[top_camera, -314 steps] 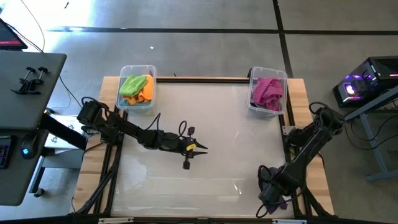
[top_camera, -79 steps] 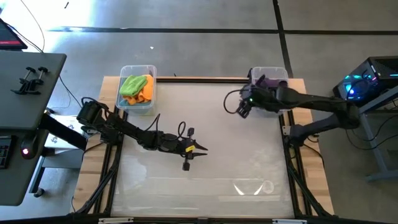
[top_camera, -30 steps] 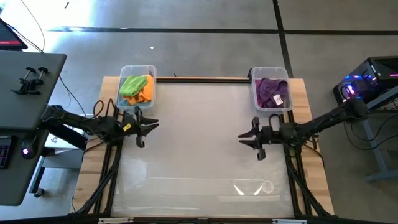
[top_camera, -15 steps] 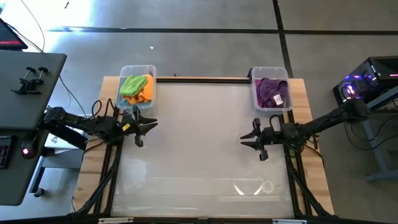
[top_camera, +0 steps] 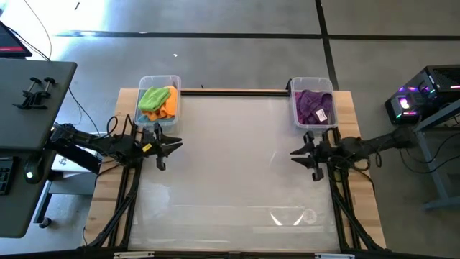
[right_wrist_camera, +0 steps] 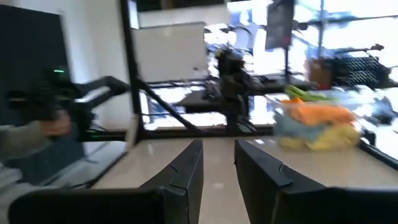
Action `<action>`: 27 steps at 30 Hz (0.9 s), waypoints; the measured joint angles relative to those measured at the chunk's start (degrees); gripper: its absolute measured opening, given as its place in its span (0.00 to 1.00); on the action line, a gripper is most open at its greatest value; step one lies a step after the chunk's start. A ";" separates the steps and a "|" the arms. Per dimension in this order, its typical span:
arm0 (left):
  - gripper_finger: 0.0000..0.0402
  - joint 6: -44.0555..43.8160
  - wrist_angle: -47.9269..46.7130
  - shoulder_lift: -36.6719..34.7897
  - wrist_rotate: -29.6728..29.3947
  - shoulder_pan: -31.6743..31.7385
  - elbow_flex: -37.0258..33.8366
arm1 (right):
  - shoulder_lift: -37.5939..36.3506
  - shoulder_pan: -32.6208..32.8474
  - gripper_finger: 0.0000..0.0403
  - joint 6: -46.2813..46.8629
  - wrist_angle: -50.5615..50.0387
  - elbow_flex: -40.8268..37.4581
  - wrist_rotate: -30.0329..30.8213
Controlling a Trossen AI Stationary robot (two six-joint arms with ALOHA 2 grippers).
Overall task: Sort towels by color in basket
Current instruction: Return to Home Position
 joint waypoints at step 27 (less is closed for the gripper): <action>0.16 -0.78 -2.95 0.00 1.42 0.02 0.00 | -11.34 -6.90 0.22 7.13 -21.44 2.34 -2.20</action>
